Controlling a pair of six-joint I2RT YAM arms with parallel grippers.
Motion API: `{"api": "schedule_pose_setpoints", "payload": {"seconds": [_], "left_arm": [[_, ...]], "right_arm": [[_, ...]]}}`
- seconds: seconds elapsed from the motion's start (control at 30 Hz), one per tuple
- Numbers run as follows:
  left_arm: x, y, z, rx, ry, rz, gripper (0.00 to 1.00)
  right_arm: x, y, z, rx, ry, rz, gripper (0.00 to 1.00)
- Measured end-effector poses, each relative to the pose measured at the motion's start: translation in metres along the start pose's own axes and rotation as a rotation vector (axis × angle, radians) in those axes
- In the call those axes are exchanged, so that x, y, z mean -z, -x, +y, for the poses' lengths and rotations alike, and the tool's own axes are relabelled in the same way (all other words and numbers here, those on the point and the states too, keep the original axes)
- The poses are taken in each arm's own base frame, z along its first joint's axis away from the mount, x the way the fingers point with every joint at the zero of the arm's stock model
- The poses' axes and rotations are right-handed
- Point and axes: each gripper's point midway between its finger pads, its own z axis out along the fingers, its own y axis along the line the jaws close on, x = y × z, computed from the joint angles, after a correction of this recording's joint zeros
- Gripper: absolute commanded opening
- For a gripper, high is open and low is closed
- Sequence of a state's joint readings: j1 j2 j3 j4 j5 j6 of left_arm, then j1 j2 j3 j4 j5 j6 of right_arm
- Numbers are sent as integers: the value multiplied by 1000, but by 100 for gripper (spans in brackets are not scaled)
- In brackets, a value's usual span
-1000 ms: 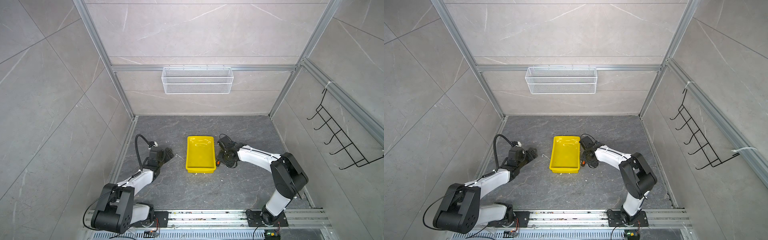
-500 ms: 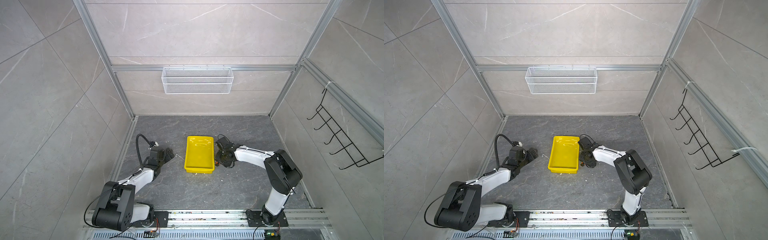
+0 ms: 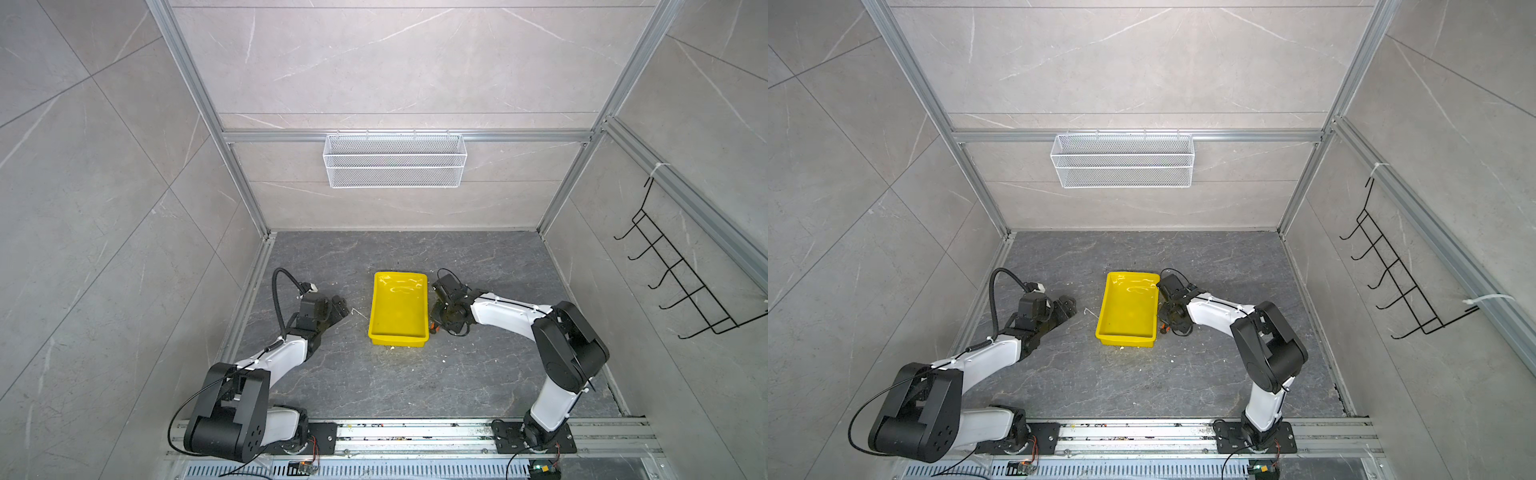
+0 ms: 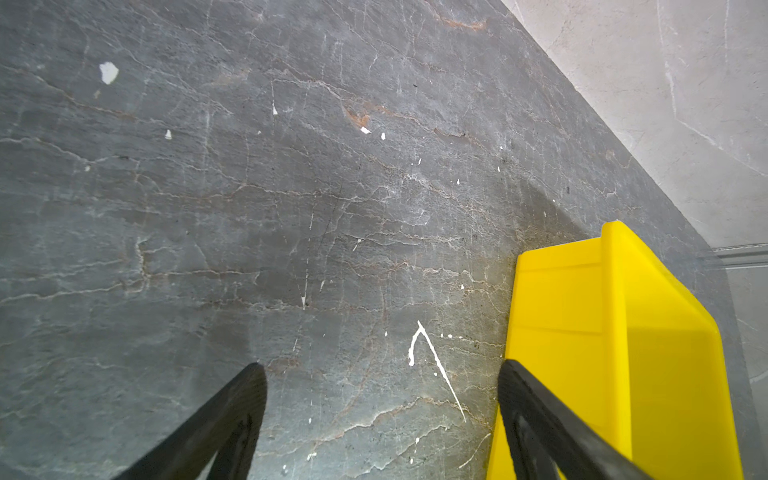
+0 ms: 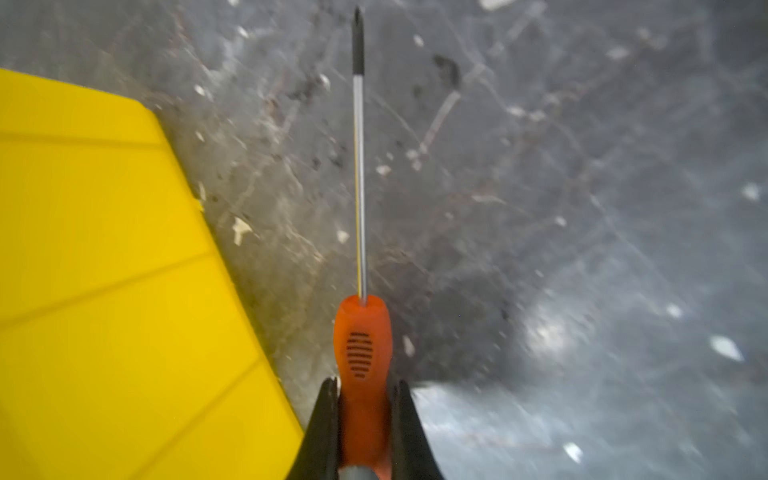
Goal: Put the screwdriver in the bin
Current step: 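Lift the screwdriver with the right gripper and carry it over the bin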
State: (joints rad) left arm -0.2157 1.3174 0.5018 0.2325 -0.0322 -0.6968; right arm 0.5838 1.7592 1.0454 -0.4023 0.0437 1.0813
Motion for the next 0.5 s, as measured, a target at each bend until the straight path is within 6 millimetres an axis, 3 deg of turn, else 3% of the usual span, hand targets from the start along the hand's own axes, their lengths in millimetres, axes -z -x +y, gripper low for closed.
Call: {"api": "schedule_pose_setpoints", "payload": {"seconds": [0.13,0.27,0.37,0.5], "left_arm": [[0,-1,-3,1,-15,9,87],[0,-1,-3,0,-14,10,87],[2,1,-5,1,-19,2,87],[6,7,-9,0,-34,-18,87]], "right_arm": [[23,5,-10,18,-33,-39,8],[54,22,1,50,-19,-113,5],[80,31,26,120,-6,-207,5],[110,18,90,268,61,-295,6]]}}
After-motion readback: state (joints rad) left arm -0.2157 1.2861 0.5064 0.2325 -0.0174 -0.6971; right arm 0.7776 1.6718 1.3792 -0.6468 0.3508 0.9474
